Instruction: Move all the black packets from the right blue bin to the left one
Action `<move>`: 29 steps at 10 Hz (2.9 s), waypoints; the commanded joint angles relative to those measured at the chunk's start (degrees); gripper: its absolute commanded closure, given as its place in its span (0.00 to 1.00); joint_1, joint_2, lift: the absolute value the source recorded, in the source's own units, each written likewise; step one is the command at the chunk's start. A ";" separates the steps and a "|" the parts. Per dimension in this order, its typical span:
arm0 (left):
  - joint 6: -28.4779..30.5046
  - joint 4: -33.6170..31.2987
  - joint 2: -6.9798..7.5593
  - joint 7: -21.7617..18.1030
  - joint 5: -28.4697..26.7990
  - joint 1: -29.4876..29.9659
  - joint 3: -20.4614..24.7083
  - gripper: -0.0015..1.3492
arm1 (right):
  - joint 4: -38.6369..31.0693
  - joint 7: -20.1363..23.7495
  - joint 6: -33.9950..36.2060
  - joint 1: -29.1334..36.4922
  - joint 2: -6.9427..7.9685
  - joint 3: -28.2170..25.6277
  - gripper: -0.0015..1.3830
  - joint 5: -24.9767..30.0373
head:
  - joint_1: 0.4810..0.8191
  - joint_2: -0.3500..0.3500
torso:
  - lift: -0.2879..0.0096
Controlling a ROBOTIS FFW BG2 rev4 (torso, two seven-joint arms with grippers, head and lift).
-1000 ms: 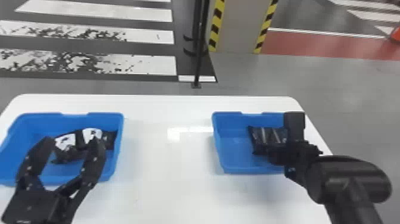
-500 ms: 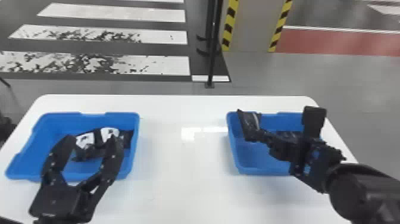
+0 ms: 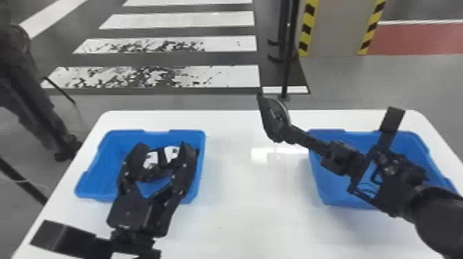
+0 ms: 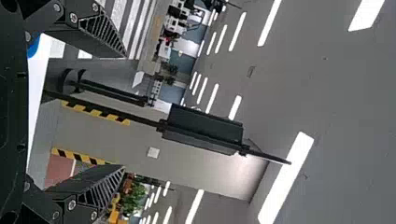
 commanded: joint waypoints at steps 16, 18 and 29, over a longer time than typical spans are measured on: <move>19.36 -4.79 0.99 -2.02 -3.94 -3.36 -0.68 0.90 | 1.81 1.81 -1.56 -5.27 -1.87 23.28 0.85 -14.14 | 0.63 0.89 | 0.50; 18.66 -4.79 0.99 -1.93 -3.83 -3.22 -0.68 0.90 | 1.95 1.37 -3.53 -4.85 -1.87 23.28 0.31 -14.60 | 0.63 0.89 | 0.50; 8.11 26.85 0.37 8.62 -22.91 -20.94 9.60 0.04 | 3.64 1.89 -7.33 -3.31 -1.70 21.68 0.06 -19.62 | 0.63 1.00 | 0.50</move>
